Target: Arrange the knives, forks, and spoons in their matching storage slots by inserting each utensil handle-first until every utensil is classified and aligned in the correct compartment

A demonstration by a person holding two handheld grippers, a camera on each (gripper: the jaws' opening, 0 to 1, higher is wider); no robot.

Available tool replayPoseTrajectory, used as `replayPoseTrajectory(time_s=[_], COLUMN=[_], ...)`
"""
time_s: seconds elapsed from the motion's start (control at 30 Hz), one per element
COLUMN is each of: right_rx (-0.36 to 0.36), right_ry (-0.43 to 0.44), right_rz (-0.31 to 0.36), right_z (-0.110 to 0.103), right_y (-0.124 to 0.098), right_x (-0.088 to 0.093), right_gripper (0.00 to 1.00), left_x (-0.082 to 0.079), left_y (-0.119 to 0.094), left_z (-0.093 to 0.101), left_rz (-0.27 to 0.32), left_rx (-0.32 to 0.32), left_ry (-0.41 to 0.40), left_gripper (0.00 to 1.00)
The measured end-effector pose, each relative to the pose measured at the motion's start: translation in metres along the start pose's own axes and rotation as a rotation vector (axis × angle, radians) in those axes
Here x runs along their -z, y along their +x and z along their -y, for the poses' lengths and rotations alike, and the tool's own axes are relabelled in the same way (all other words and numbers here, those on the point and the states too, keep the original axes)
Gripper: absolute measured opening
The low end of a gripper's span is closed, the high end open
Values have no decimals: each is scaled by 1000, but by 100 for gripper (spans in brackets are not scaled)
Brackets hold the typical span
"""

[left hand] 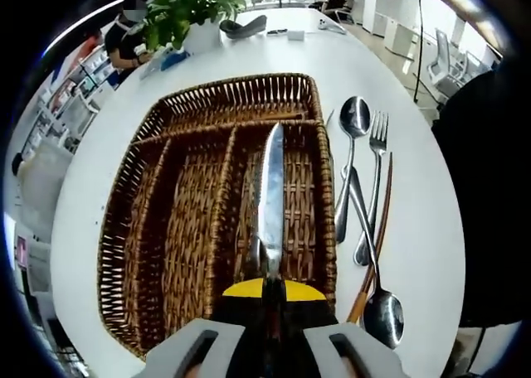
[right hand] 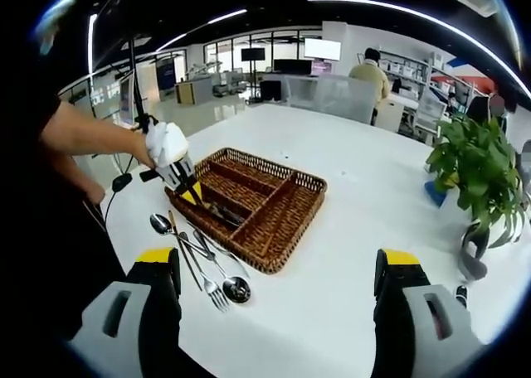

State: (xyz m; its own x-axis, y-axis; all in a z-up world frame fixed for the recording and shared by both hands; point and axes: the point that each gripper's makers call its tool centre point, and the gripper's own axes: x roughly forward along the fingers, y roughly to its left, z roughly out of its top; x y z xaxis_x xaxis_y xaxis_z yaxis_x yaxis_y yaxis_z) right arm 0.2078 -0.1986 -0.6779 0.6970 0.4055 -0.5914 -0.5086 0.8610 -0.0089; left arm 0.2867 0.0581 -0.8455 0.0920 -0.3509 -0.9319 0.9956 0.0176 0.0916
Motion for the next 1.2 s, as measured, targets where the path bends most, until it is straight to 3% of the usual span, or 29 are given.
replayPoseTrajectory(time_s=[0.43, 0.97, 1.07, 1.13, 1.2], right_rx=[-16, -18, -21, -23, -23], right_ry=[-5, 8, -2, -11, -12], right_rz=[-36, -29, -24, -16, -6], right_z=[-3, -4, -6, -8, -9], right_y=[7, 4, 3, 2, 0], right_x=[5, 6, 5, 2, -1], right_gripper=[99, 99, 99, 99, 99], left_x=[9, 9, 9, 11, 8], left_y=[16, 18, 16, 11, 3], left_z=[5, 5, 4, -5, -7], left_rz=[-44, -69, -56, -61, -26], left_rx=[36, 69, 52, -13, -24], left_ry=[-10, -37, -2, 33, -14], left_gripper=[2, 6, 9, 16, 18])
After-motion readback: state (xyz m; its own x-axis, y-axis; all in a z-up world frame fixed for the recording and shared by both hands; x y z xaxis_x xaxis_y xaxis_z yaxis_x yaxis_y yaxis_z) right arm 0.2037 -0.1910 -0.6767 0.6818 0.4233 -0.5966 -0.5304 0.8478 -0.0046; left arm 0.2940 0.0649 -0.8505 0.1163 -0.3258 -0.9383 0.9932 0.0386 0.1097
